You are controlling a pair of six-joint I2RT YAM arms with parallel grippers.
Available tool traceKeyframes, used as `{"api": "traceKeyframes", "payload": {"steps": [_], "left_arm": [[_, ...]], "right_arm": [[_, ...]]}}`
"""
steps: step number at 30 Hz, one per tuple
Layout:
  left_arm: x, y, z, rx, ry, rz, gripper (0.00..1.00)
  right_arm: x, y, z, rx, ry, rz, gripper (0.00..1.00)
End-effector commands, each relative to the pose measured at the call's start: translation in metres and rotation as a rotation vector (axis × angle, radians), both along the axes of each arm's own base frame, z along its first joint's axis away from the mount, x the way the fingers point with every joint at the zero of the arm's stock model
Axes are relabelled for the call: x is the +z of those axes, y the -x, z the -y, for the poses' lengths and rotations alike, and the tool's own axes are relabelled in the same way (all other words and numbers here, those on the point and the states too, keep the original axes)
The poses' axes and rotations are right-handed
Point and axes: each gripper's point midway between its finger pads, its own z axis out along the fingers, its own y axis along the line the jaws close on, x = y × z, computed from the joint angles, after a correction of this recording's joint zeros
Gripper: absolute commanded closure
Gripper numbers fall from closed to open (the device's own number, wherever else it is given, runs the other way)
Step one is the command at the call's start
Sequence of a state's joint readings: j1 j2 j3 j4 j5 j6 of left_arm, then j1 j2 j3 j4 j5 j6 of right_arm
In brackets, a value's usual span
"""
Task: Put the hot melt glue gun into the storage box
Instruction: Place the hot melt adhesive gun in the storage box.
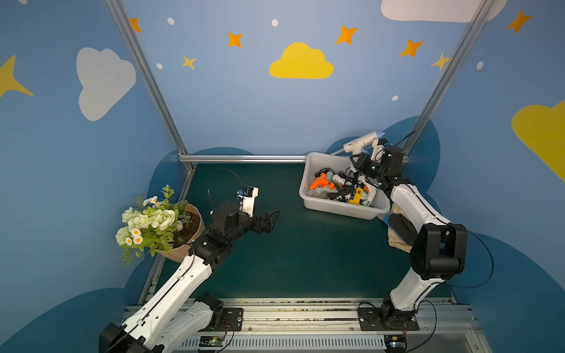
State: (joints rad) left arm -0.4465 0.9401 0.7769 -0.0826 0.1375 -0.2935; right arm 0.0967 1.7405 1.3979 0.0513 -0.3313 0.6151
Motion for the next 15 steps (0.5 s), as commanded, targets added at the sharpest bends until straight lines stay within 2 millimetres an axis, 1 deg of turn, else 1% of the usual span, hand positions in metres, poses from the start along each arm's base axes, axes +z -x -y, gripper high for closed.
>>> {"api": "traceKeyframes", "payload": {"steps": [1,4,9,11,15], "left_arm": [[0.005,0.002,0.0,0.002,0.016,0.018,0.0],[0.002,0.002,0.0,0.007,0.018,0.01,0.0],[-0.001,0.003,-0.001,0.014,0.02,0.001,0.0],[-0.003,0.004,-0.003,0.02,0.018,-0.002,0.0],[-0.006,0.005,-0.006,0.035,0.006,-0.013,0.0]], "right_arm": [[0.039,0.005,-0.006,-0.017,-0.016,0.153,1.0],[0.022,0.008,-0.014,-0.002,-0.035,0.11,1.0],[-0.007,0.004,-0.033,0.063,-0.124,0.025,1.0],[-0.021,0.0,-0.035,0.066,-0.133,-0.008,1.0],[-0.039,-0.005,-0.028,0.037,-0.142,-0.058,1.0]]}}
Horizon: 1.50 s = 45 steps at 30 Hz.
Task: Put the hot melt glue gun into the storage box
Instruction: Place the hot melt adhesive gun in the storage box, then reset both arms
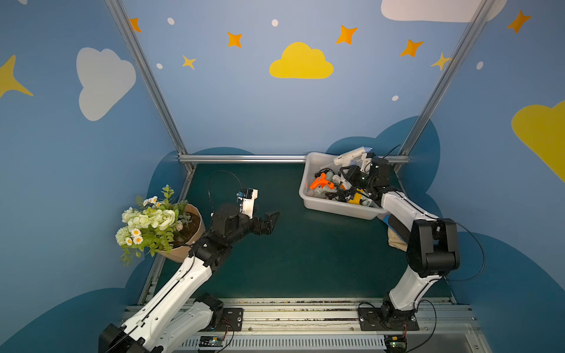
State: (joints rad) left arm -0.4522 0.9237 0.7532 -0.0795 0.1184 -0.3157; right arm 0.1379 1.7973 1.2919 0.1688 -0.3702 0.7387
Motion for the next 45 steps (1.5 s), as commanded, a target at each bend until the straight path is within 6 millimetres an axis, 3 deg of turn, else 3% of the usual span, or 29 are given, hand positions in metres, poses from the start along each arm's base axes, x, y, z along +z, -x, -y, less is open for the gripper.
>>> {"api": "traceKeyframes", "payload": {"steps": [1,6,11,16,22,25,34,39,45], "left_arm": [[-0.002,0.003,-0.005,0.023,-0.007,-0.002,0.0],[-0.007,0.003,-0.01,0.045,-0.022,-0.014,0.0],[-0.009,0.003,-0.011,0.053,-0.027,-0.018,0.0],[-0.01,0.002,-0.015,0.072,-0.033,-0.021,0.0],[-0.017,0.002,-0.019,0.096,-0.039,-0.038,0.0],[-0.021,0.002,-0.021,0.11,-0.045,-0.052,0.0],[-0.033,0.007,-0.032,0.148,-0.075,-0.062,0.0],[-0.042,0.01,-0.045,0.185,-0.143,-0.044,0.0],[-0.065,0.011,-0.064,0.268,-0.179,-0.017,0.0]], "right_arm": [[0.009,-0.011,0.003,-0.008,-0.035,0.033,1.0],[-0.01,-0.013,0.021,-0.052,-0.032,-0.042,1.0],[-0.042,-0.015,0.038,-0.079,-0.046,-0.156,1.0],[-0.071,-0.009,0.044,-0.051,-0.008,-0.273,0.8],[-0.084,0.004,0.058,-0.092,0.091,-0.341,0.53],[-0.084,0.016,0.072,-0.137,0.17,-0.382,0.41],[-0.052,0.053,0.104,-0.224,0.358,-0.379,0.25],[-0.027,0.08,0.11,-0.241,0.424,-0.306,0.18],[-0.012,0.121,0.102,-0.222,0.563,-0.212,0.04]]}}
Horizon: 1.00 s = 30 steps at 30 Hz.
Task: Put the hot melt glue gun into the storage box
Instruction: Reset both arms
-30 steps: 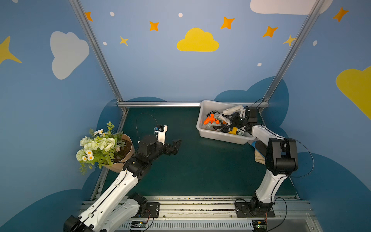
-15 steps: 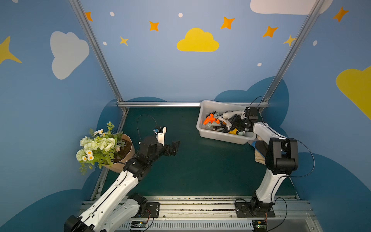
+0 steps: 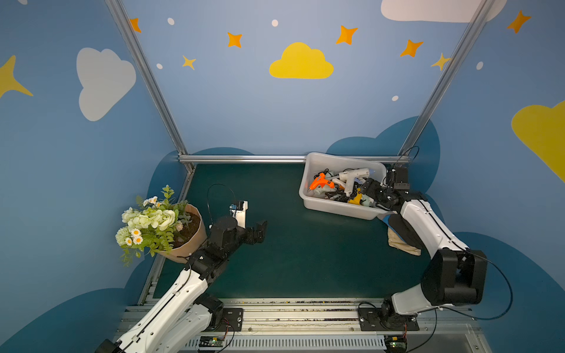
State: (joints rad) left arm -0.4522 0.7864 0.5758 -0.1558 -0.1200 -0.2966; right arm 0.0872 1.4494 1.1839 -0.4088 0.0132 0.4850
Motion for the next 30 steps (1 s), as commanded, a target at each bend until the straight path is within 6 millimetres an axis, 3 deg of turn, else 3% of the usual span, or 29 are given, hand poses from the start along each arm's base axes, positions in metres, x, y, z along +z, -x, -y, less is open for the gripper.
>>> {"api": "traceKeyframes", "payload": {"steps": [1,6,14,19,23,30], "left_arm": [[-0.006,-0.002,-0.014,0.063,-0.037,0.048,0.0],[-0.022,0.003,-0.03,0.115,-0.074,0.088,0.0],[-0.037,0.009,-0.045,0.132,-0.161,0.159,0.0],[-0.032,0.004,-0.055,0.162,-0.17,0.22,0.0],[-0.031,-0.005,-0.067,0.192,-0.236,0.249,0.0],[-0.053,-0.029,-0.08,0.167,-0.263,0.221,0.0]], "right_arm": [[-0.002,0.024,0.001,0.023,0.13,0.01,0.02],[0.003,0.059,0.005,0.006,0.175,0.103,0.02],[-0.015,0.09,0.025,-0.049,0.234,0.249,0.02],[-0.025,0.088,0.03,-0.02,0.334,0.344,0.02],[-0.034,0.086,0.046,-0.084,0.374,0.316,0.02],[-0.046,0.071,0.056,-0.07,0.429,0.307,0.02]]}}
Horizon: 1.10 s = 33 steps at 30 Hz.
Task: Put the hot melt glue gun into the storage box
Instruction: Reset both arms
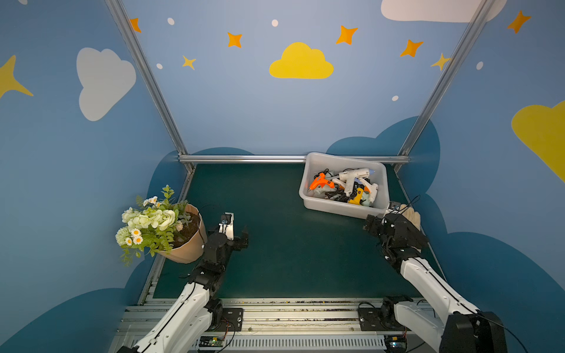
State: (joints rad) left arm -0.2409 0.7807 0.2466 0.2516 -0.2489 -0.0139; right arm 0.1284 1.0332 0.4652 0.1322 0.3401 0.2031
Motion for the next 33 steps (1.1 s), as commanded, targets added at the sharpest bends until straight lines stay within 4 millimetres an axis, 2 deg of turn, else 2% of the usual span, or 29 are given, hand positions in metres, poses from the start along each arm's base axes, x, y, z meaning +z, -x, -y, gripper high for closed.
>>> {"api": "traceKeyframes", "payload": {"steps": [1,13,16,20,23,29,31,33], "left_arm": [[0.007,-0.013,0.004,-0.068,0.007,0.053,0.0],[-0.016,-0.05,-0.011,-0.087,0.073,0.016,0.0],[-0.02,-0.056,-0.011,-0.093,0.08,0.02,0.0],[-0.023,-0.066,-0.009,-0.111,0.075,0.013,0.0],[-0.025,-0.072,-0.01,-0.117,0.055,0.014,0.0],[-0.048,-0.085,-0.013,-0.14,0.094,-0.016,0.0],[-0.053,-0.088,-0.016,-0.138,0.125,-0.023,0.0],[-0.053,-0.087,-0.022,-0.127,0.142,-0.032,0.0]], "right_arm": [[0.01,-0.013,0.009,-0.014,0.031,0.072,0.02],[-0.028,-0.035,0.012,0.068,-0.023,0.051,0.02],[-0.028,-0.039,0.006,0.13,-0.018,0.054,0.02],[-0.035,-0.045,0.01,0.12,-0.044,0.073,0.02],[-0.035,-0.046,0.002,0.181,-0.026,0.057,0.02],[-0.037,-0.042,-0.013,0.278,-0.018,0.113,0.02],[-0.044,-0.048,-0.012,0.254,-0.054,0.139,0.02],[-0.046,-0.055,-0.021,0.314,-0.057,0.148,0.02]]}}
